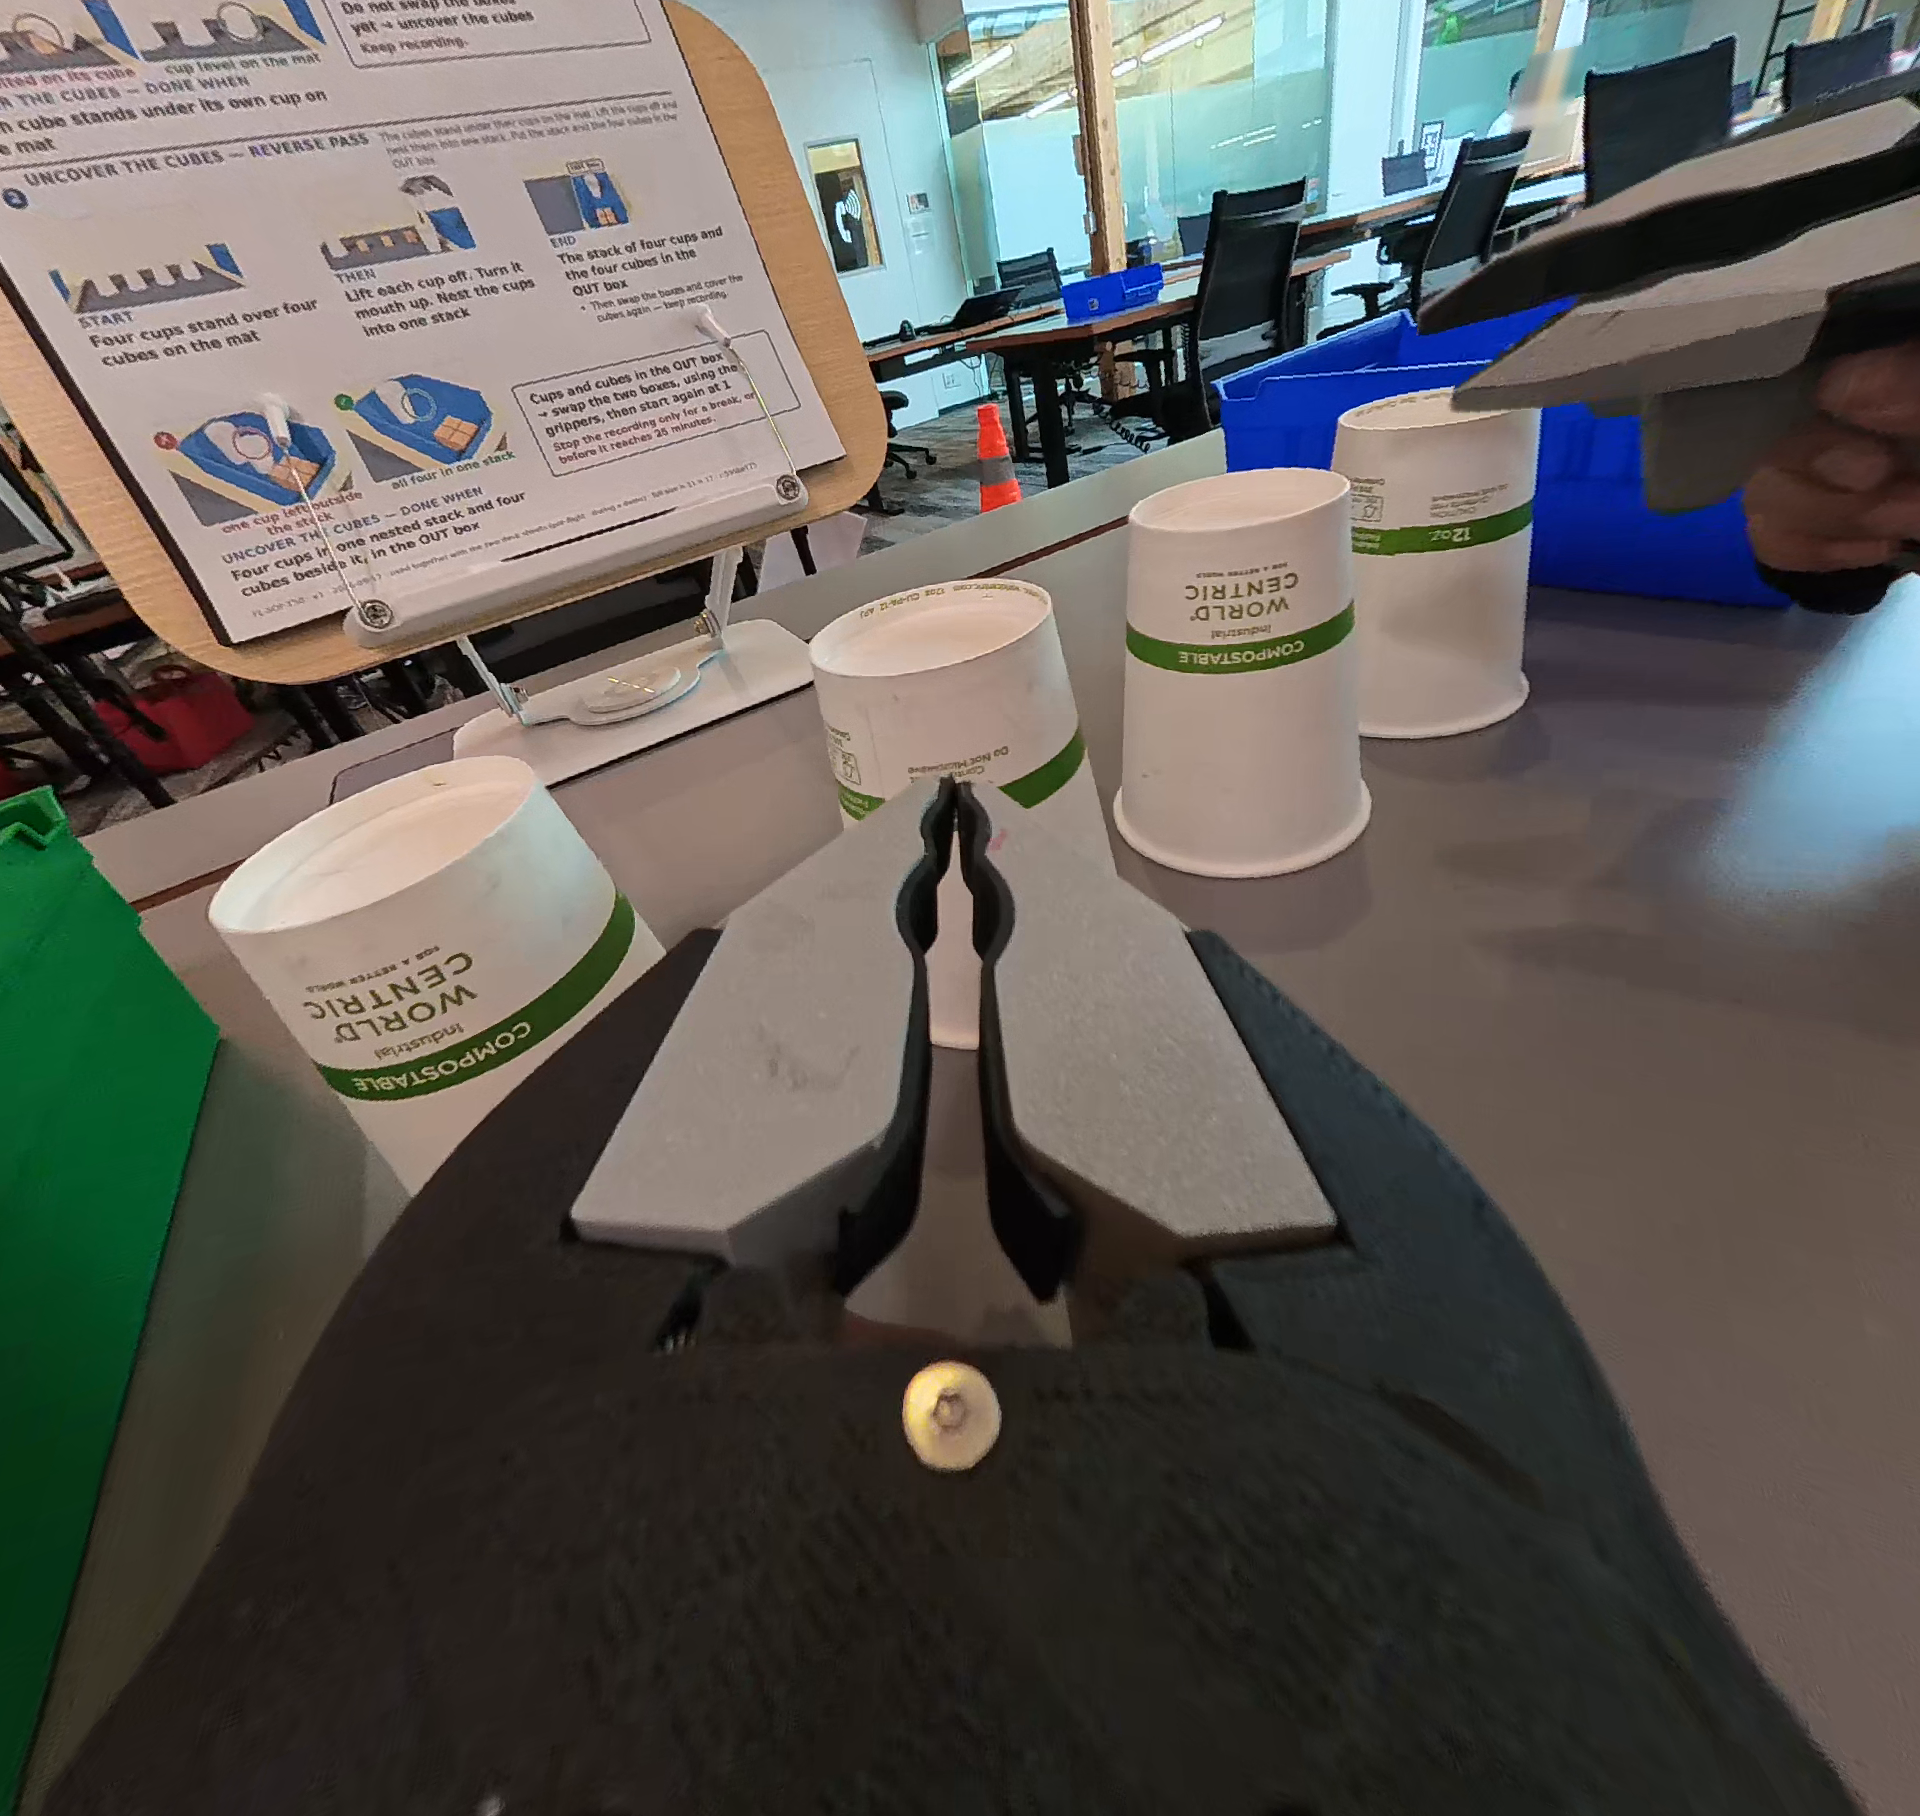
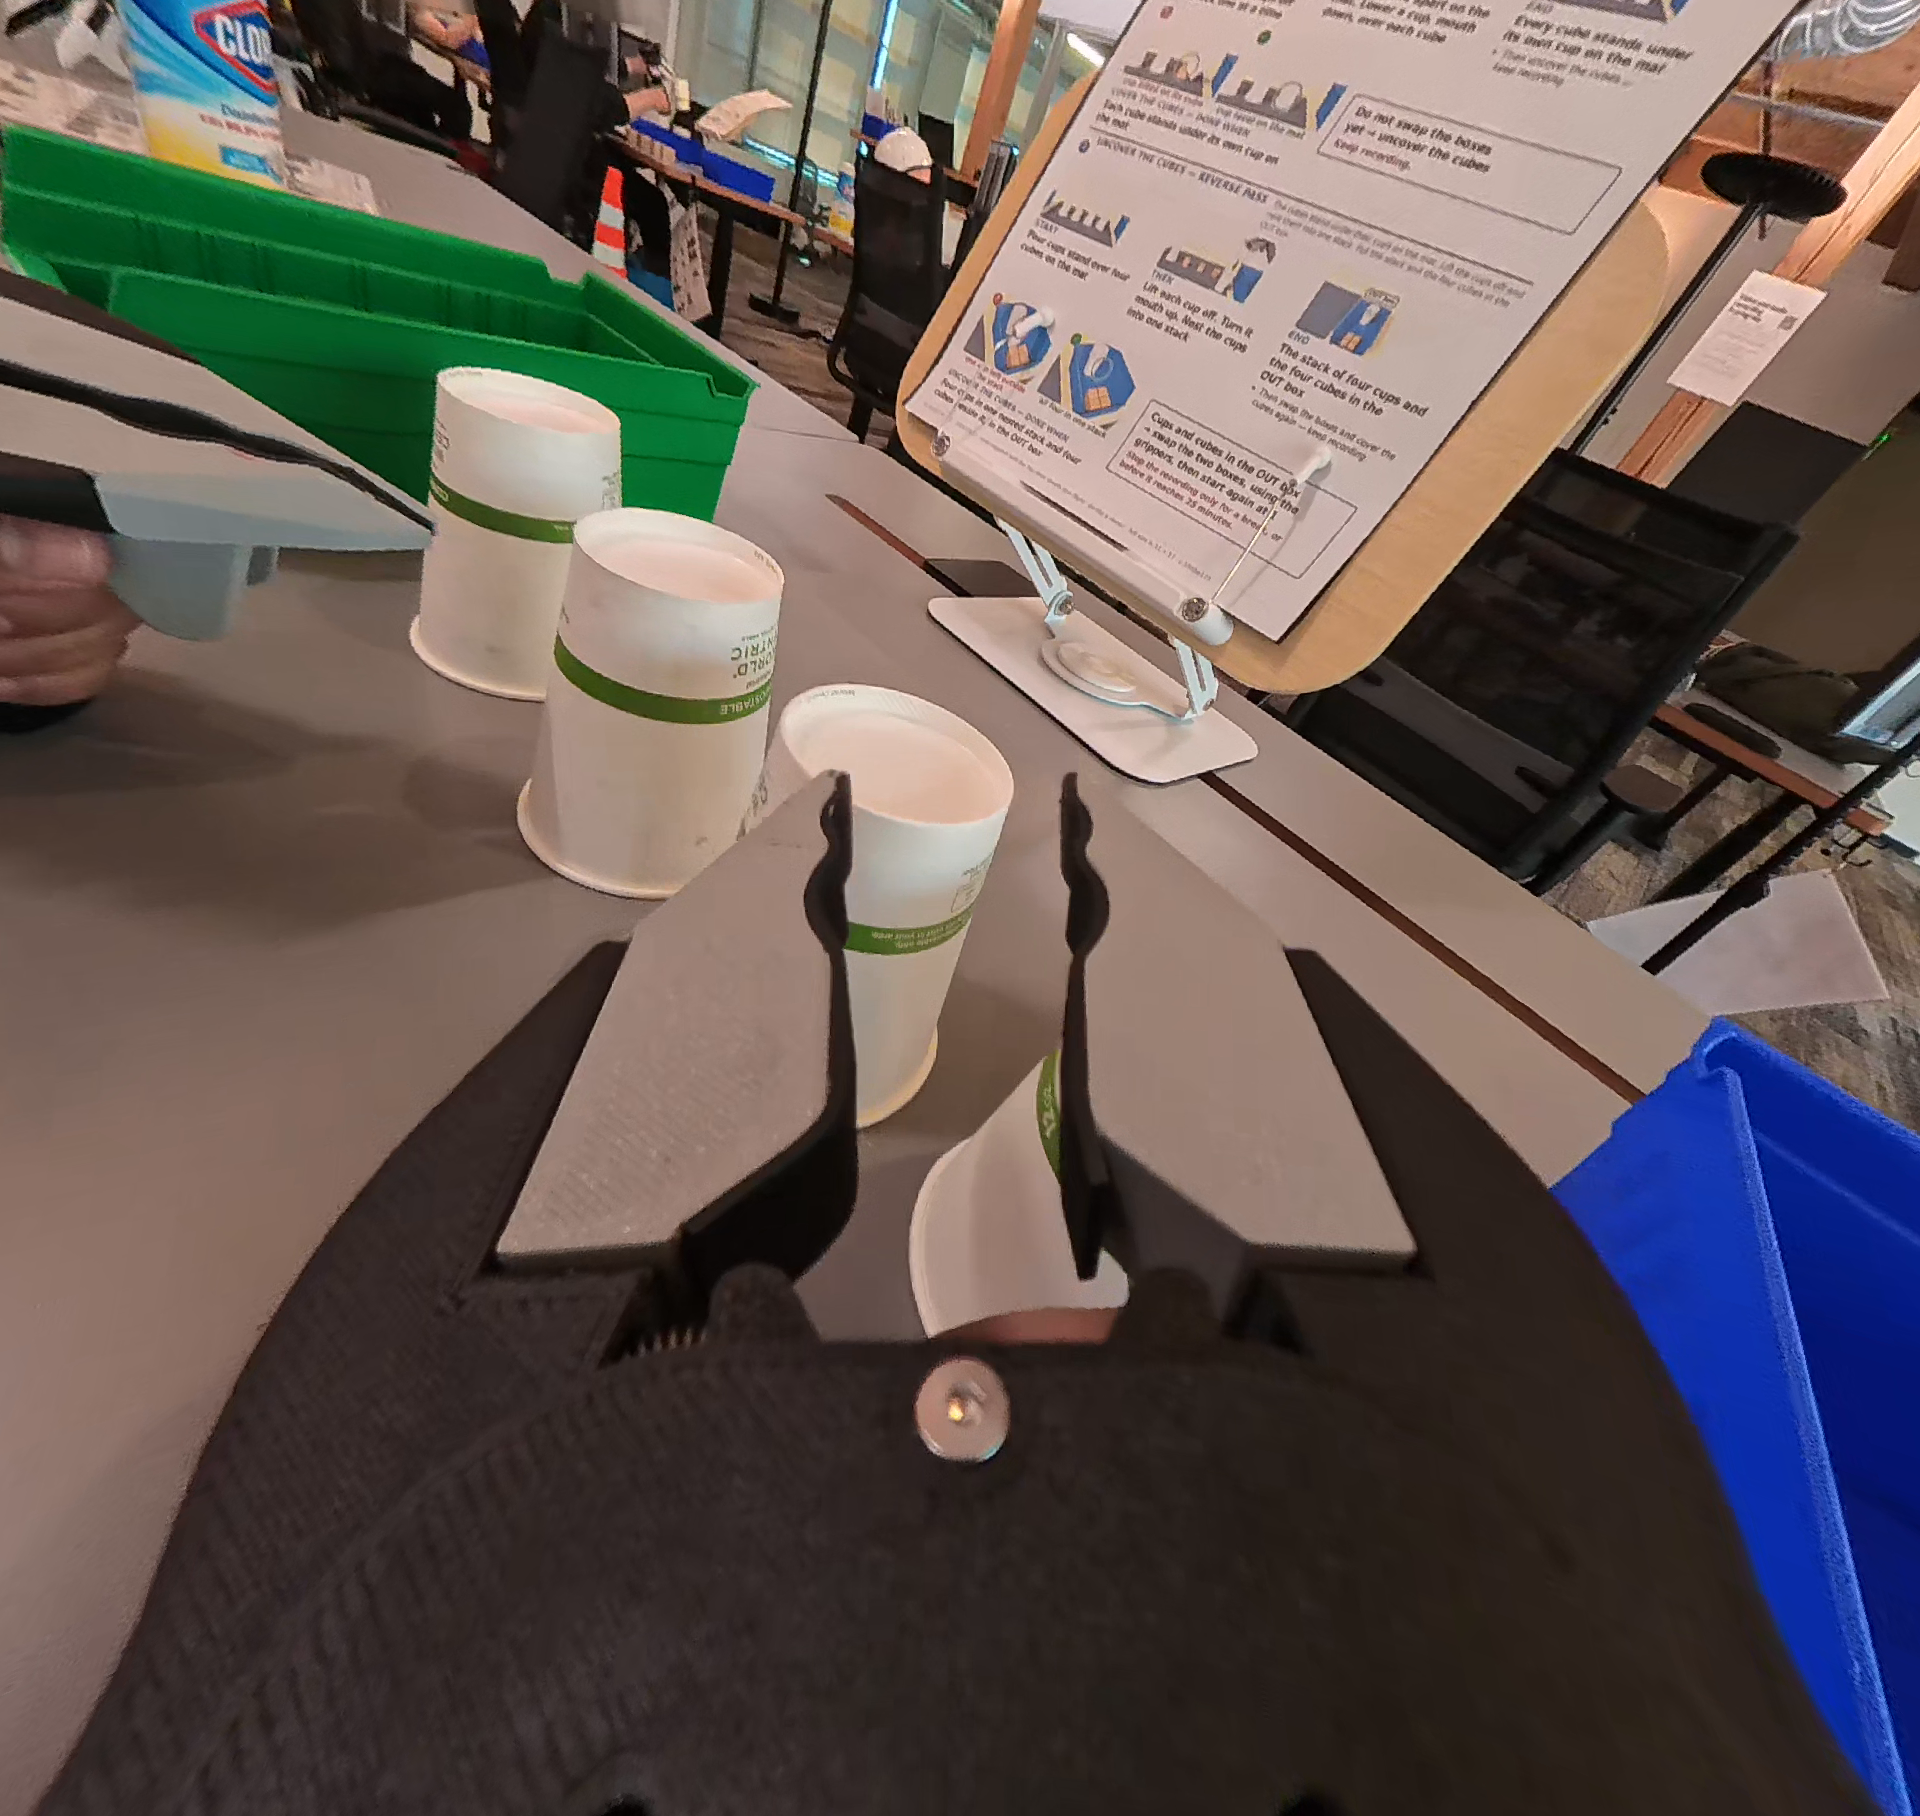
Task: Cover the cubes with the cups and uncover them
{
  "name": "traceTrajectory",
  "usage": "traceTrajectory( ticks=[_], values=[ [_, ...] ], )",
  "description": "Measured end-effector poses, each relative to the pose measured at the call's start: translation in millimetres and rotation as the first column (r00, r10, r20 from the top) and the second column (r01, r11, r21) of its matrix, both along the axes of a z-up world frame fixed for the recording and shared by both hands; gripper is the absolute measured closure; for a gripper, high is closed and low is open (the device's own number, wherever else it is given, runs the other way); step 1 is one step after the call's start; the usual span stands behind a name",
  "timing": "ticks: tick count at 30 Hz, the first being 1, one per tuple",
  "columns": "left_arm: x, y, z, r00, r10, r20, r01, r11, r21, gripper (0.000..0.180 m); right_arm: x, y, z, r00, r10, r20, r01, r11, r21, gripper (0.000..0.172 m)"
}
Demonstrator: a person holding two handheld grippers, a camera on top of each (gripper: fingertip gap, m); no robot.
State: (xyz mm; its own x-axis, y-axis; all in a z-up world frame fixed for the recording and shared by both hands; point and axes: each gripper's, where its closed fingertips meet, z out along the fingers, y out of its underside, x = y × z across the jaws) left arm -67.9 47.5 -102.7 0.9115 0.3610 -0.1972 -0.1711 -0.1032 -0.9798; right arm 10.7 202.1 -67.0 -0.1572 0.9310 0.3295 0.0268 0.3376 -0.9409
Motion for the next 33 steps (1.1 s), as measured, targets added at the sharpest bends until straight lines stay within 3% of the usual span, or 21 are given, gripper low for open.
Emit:
traceTrajectory(
  ticks=[8, 12, 15, 19, 23, 26, 27, 33],
  values=[
    [0.7, -0.2, 1.0, 1.000, 0.001, -0.010, -0.001, 1.000, 0.004, 0.180, 5.2, 14.5, 0.0, 0.998, -0.055, 0.000, 0.055, 0.998, -0.016, 0.134],
    [1.1, 0.6, 0.3, 1.000, -0.001, -0.013, 0.001, 1.000, -0.002, 0.180, 23.4, 38.9, 14.2, 0.991, -0.132, 0.000, 0.131, 0.988, -0.086, 0.133],
    [0.8, 0.7, 0.2, 1.000, -0.001, -0.010, 0.001, 1.000, -0.003, 0.180, 37.3, 61.2, 18.0, 0.981, -0.169, 0.091, 0.175, 0.982, -0.067, 0.130],
    [0.9, 0.6, 0.4, 1.000, 0.001, -0.013, -0.001, 1.000, -0.002, 0.180, 38.3, 68.4, 16.3, 0.967, -0.117, 0.224, 0.124, 0.992, -0.017, 0.130],
    [0.4, -0.3, 1.2, 1.000, 0.006, -0.015, -0.006, 1.000, 0.004, 0.180, 23.8, 56.1, -13.0, 0.916, -0.018, 0.401, 0.021, 1.000, -0.003, 0.142],
    [0.6, -0.7, 1.6, 1.000, 0.005, -0.014, -0.005, 1.000, 0.008, 0.180, 13.1, 60.9, -40.0, 0.870, -0.055, 0.489, 0.034, 0.998, 0.051, 0.141],
    [0.5, -0.7, 1.5, 1.000, 0.005, -0.013, -0.005, 1.000, 0.008, 0.180, 10.4, 62.9, -39.5, 0.881, -0.072, 0.468, 0.042, 0.996, 0.073, 0.153],
    [1.2, -1.3, 2.1, 1.000, 0.001, -0.014, -0.001, 1.000, 0.013, 0.180, 11.4, 63.0, -20.0, 0.916, -0.076, 0.394, 0.050, 0.996, 0.075, 0.172]
  ],
)
